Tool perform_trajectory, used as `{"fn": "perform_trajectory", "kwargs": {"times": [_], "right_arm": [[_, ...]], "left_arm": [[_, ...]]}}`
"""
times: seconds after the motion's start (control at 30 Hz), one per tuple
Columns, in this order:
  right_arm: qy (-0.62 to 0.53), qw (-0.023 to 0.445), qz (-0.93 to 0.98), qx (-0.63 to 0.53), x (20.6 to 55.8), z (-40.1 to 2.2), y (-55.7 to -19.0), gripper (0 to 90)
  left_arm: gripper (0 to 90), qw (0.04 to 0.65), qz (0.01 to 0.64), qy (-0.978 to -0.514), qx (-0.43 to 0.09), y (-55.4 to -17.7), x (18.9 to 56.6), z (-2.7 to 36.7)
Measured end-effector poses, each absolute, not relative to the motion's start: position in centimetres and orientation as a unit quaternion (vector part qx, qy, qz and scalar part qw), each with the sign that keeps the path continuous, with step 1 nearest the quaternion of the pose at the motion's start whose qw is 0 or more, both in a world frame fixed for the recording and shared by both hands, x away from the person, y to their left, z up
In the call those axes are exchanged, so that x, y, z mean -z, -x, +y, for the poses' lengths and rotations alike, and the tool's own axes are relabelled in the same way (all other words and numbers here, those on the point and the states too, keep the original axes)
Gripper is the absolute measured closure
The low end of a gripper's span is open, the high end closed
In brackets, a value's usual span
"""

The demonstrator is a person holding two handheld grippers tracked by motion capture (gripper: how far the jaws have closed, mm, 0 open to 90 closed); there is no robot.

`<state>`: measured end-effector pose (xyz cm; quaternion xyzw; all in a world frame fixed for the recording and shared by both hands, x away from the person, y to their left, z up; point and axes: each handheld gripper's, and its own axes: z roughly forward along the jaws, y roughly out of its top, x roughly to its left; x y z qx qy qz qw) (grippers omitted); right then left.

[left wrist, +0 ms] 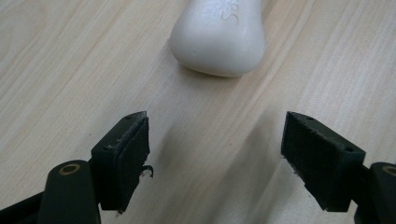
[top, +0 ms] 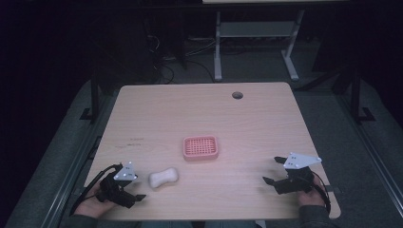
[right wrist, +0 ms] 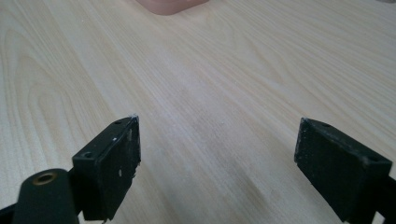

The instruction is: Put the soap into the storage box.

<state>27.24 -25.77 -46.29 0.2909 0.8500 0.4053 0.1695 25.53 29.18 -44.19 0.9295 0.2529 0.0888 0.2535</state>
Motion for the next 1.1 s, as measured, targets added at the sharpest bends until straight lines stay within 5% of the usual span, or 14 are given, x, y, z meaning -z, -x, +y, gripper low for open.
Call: {"fn": "perform_trajectory", "kwargs": {"times": [1.1], "right_arm": [[-0.287, 0.171, 0.852, -0.404, 46.3, -25.7, -27.3, 13.7]], "left_arm": [[23.2, 0.252, 0.231, -0.936, -0.087, -25.9, 43.9, 27.8]]}}
